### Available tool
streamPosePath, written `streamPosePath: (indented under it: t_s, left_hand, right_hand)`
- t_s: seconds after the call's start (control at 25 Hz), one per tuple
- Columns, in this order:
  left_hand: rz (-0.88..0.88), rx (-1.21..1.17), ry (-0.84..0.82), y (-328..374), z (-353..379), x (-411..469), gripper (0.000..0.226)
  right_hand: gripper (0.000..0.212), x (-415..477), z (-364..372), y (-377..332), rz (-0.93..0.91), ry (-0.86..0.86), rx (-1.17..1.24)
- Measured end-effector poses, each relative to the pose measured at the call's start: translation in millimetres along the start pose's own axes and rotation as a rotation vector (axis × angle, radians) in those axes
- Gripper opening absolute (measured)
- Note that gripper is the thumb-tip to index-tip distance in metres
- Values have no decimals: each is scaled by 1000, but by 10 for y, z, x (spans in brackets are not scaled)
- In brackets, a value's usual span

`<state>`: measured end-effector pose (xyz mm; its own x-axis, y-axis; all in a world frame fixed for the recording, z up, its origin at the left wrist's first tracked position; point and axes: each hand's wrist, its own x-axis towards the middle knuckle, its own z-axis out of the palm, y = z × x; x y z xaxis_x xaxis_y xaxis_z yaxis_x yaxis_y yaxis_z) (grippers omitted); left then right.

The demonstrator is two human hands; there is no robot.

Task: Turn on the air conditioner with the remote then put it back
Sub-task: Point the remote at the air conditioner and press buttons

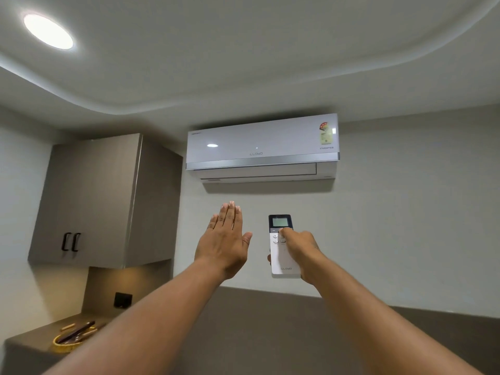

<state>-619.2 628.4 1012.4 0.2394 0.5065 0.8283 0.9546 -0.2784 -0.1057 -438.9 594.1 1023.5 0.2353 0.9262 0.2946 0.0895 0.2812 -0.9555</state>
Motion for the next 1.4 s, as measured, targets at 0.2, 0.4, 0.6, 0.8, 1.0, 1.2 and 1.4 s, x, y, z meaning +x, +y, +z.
streamPosePath:
  t_s: [0.2, 0.4, 0.6, 0.8, 1.0, 1.2, 1.4]
  left_hand:
    - [10, -84, -67, 254, 23, 55, 63]
    - [7, -136, -90, 502, -81, 229, 62]
    - [21, -162, -82, 730, -174, 370, 62]
    - [27, -161, -109, 829, -160, 359, 62]
    - [14, -145, -95, 817, -131, 338, 63]
    - [15, -130, -102, 759, -156, 297, 63]
    - [10, -124, -109, 664, -190, 278, 63]
  right_hand:
    - [29, 8, -122, -67, 8, 21, -24]
    - [33, -43, -344, -216, 14, 59, -36]
    - [35, -90, -558, -303, 20, 84, -45]
    - [33, -110, -680, -310, 10, 84, -32]
    - [34, -33, -693, -312, 5, 69, -50]
    - [32, -56, -634, -313, 12, 51, -51]
    - [32, -87, -537, -324, 6, 44, -52]
